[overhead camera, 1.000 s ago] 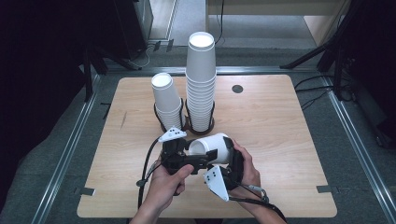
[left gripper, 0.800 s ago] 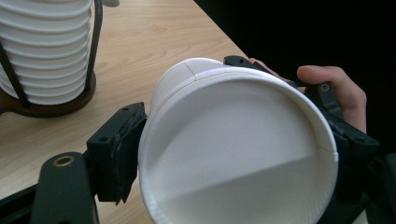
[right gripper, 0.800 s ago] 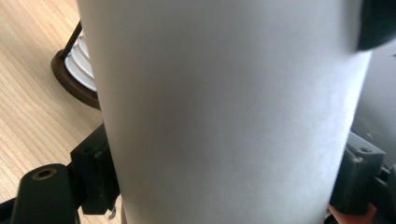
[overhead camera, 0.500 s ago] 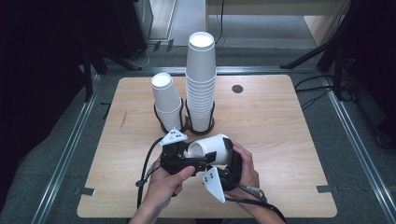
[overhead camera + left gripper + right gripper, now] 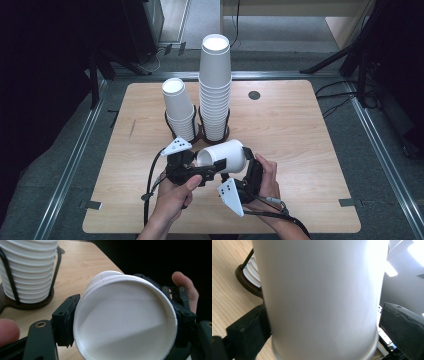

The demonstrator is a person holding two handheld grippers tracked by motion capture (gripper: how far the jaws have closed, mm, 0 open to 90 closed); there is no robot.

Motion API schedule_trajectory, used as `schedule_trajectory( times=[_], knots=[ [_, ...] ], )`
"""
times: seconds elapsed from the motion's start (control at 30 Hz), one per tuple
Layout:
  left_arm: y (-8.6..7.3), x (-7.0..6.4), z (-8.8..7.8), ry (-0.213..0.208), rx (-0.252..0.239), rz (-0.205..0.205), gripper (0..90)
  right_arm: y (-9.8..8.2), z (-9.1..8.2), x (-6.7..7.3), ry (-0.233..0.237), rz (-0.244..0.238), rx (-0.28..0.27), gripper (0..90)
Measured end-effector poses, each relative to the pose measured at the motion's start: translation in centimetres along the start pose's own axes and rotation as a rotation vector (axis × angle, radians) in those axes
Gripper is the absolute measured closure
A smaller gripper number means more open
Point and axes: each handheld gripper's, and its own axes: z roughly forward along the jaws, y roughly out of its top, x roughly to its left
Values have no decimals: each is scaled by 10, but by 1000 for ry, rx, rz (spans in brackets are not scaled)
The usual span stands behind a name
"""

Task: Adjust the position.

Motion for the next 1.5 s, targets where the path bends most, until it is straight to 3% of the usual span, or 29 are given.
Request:
schedule_trajectory(
  times=[0.27, 0.33, 0.37, 0.4, 0.43, 0.53, 0.6, 0.67, 0.83, 0.9, 0.93, 0.97, 1.03, 1.1, 1.13, 1.17, 1.2, 1.23, 1.27, 1.3, 1.33, 1.5],
  knots=[
    [0, 10, -7, -5, -68, -2, 247, -2, -2, -8, 14, 40, -8, 0],
    [-1, 12, -9, -17, -108, 3, 247, -2, -2, -11, 32, 87, -4, 0],
    [-1, 12, -9, -17, -108, 3, 246, -2, -2, -11, 32, 87, -4, 0],
    [-2, 12, -10, -13, -123, 6, 246, -3, -2, -13, 43, 117, 0, 0],
    [-2, 12, -11, -17, -151, 11, 246, -5, -2, -18, 63, 180, 11, 0],
    [-3, 13, -11, -12, -172, 12, 246, -6, -3, -21, 82, 229, 8, 0],
    [-4, 15, -12, -19, -194, 18, 246, -8, -3, -27, 118, 311, 12, 0],
    [-6, 17, -11, -27, -227, 22, 245, -9, -4, -30, 122, 339, 14, 0],
    [-9, 19, -7, 0, -258, 30, 246, -7, -6, -35, 141, 392, 7, 0],
    [-10, 21, -5, -9, -266, 29, 245, -7, -7, -36, 146, 410, 5, 0],
    [-11, 22, -4, -1, -281, 31, 244, -7, -7, -37, 162, 449, 8, 0],
    [-11, 22, -4, 8, -289, 41, 244, -7, -7, -37, 162, 449, 8, 0],
    [-13, 20, -3, 32, -315, 67, 243, -8, -6, -40, 181, 508, 15, 0],
    [-13, 20, -3, 23, -331, 66, 243, -8, -6, -41, 185, 528, 21, 0],
    [-14, 20, -4, 21, -348, 70, 242, -9, -6, -43, 195, 572, 31, 0],
    [-14, 20, -4, 21, -348, 70, 242, -9, -6, -43, 195, 572, 31, 0],
    [-15, 19, -4, 30, -363, 77, 243, -9, -5, -46, 226, 625, 42, 0],
    [-16, 18, -4, 37, -375, 83, 243, -9, -5, -47, 229, 636, 42, 0],
    [-16, 18, -4, 37, -375, 83, 243, -9, -5, -47, 229, 636, 42, 0],
    [-16, 19, -5, 32, -391, 83, 243, -8, -5, -50, 243, 696, 42, 0],
    [-17, 19, -5, 24, -405, 76, 243, -8, -5, -50, 243, 696, 42, 0],
    [-19, 18, -8, 5, -462, 89, 243, -5, -6, -60, 285, 825, 22, 0]
  ],
)
